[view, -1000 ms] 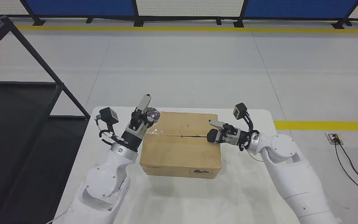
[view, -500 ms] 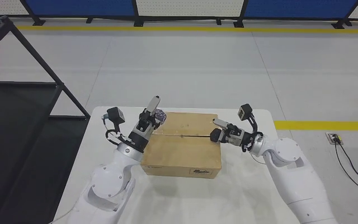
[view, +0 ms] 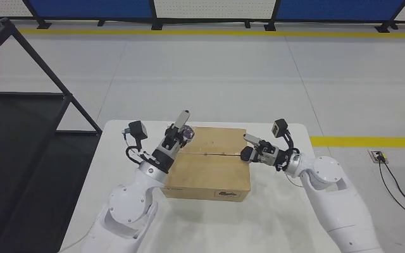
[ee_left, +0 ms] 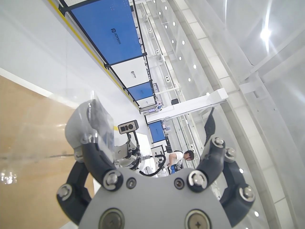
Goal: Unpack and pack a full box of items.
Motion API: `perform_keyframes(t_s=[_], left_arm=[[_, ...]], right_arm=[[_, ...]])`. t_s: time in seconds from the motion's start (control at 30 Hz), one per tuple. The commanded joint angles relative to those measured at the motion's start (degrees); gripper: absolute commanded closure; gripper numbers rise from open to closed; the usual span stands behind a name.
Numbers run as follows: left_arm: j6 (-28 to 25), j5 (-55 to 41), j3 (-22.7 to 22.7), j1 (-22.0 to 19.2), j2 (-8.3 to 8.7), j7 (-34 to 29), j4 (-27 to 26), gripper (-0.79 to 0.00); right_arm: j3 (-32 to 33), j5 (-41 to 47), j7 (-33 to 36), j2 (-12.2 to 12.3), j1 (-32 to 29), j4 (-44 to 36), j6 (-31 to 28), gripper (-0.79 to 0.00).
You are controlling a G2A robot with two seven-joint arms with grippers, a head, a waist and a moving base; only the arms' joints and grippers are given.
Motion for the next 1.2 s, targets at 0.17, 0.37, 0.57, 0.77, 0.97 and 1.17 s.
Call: perform_keyframes(t_s=[0.17,0.37,0.57,0.77,0.97,1.17], left_arm=[[0.6,1.33,1.65,-0.88,-0.51,-0.52,0.56,-0.785],[1.1,2.52,3.55,-1.73,-1.06,-0.59,1.04,-0.785],[1.33,3.59,5.14,-2.41,-1.6,-0.58,1.8,-0.785],[1.6,4.18,6.08,-2.96,-2.1,-0.59,2.22,-0.785],[1.97,4.86,6.99,-3.48,-2.59,-0.8,2.33,-0.785],[2.26,5.84,8.18,-3.9,-3.11,-0.87,2.33,-0.785]], right_arm=[[-0.05,0.46,0.09,0.11,-0.26,0.08,-0.31,-0.785],[-0.33,0.58,0.21,0.16,-0.31,0.18,-0.34,-0.785],[-0.61,0.81,0.26,0.18,-0.15,0.4,-0.44,-0.785],[-0.83,1.07,0.29,0.2,-0.03,0.83,-0.69,-0.785],[-0.86,1.24,0.39,0.28,-0.09,1.0,-1.08,-0.785],[-0.57,1.6,0.12,0.41,-0.42,1.13,-1.42,-0.785]])
